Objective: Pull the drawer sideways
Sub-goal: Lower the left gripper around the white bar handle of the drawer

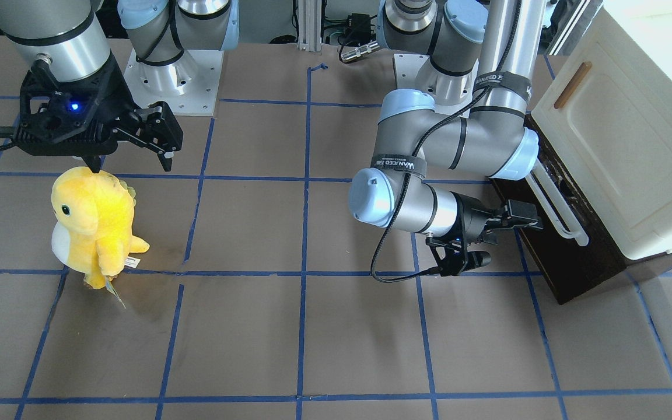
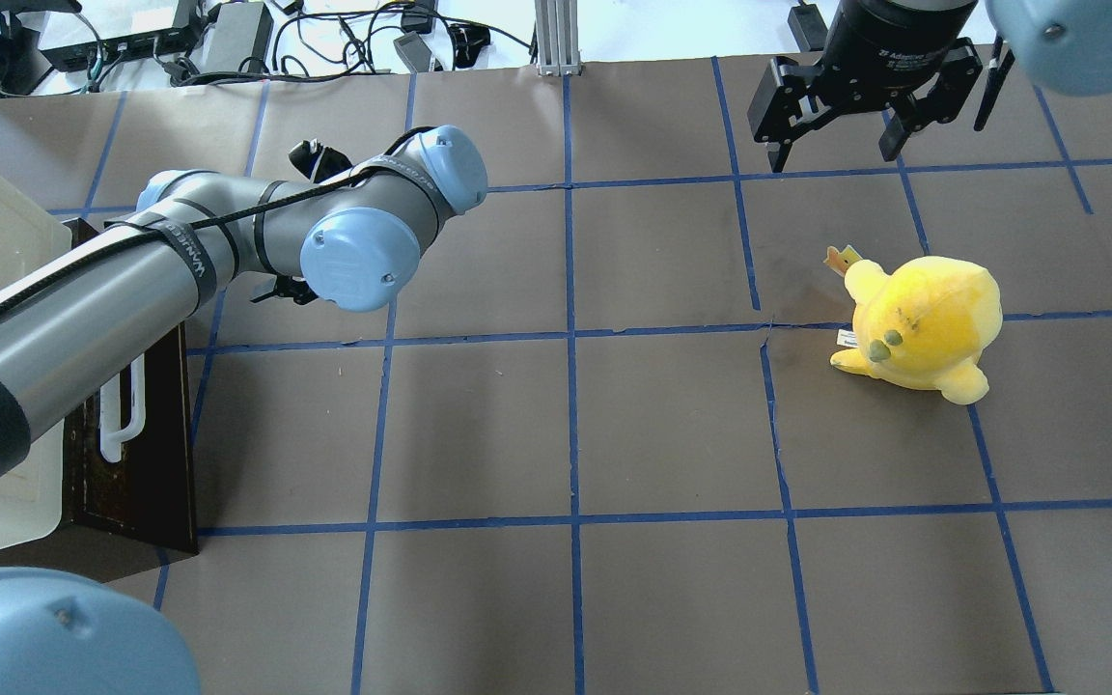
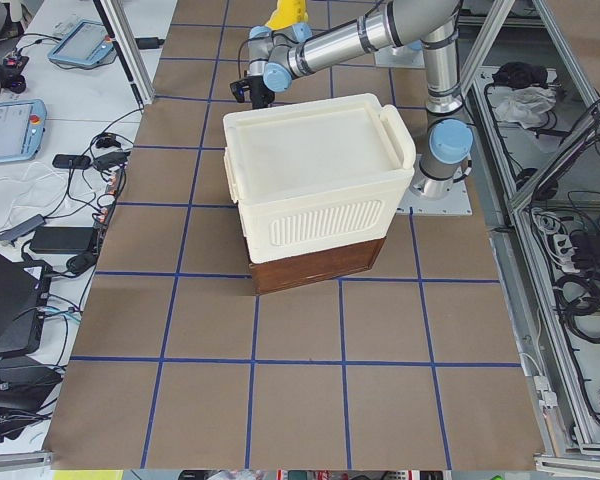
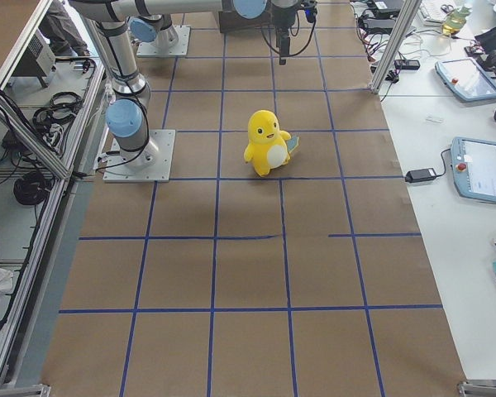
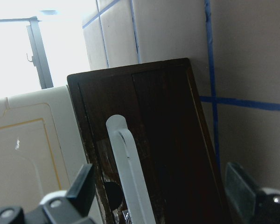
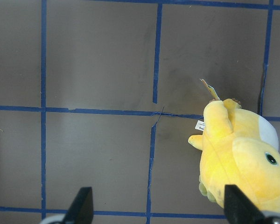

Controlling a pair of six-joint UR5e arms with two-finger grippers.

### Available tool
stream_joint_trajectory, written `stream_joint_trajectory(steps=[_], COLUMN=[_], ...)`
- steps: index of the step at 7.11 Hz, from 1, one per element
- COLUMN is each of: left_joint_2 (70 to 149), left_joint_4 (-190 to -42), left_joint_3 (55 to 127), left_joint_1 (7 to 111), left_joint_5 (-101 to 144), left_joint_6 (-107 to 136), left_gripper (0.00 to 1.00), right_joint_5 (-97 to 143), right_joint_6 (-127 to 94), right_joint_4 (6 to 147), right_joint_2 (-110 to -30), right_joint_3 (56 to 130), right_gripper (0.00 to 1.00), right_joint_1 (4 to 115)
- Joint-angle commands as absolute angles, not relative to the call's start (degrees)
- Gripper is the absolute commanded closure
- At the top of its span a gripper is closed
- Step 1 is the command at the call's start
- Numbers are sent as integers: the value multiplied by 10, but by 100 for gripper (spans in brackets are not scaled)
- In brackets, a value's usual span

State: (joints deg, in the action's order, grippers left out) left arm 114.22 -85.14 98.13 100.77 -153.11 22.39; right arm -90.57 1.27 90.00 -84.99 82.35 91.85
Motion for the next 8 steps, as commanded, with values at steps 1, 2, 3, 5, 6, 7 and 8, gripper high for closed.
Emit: stream_joint_trajectory(steps=[1, 2, 3, 5, 6, 7, 8], left_joint_2=[1134, 1140, 1145, 1148, 1147, 1145, 1132], left_joint_4=[-872, -872, -873, -874, -874, -873, -901], left_joint_3=[1011, 1031, 1037, 1068, 1077, 1082, 1095], left_joint_1=[999, 998, 994, 988, 974, 963, 962], left_joint_5=[-1568, -1598, -1601, -1602, -1602, -1601, -1594], left_joint_6=[270, 300, 306, 345, 353, 394, 449], left_gripper=[0, 0, 0, 0, 0, 0, 0], right_joint_5=[-905, -905, -905, -905, -905, -905, -905], right_joint_6=[13, 12, 12, 12, 12, 12, 12], right_joint_4=[900, 900, 900, 900, 900, 900, 900], right_joint_2=[-850, -850, -850, -850, -850, -850, -850], right_joint_3=[824, 824, 824, 824, 824, 824, 824], right_gripper=[0, 0, 0, 0, 0, 0, 0], right_joint_1=[918, 918, 918, 918, 918, 918, 918])
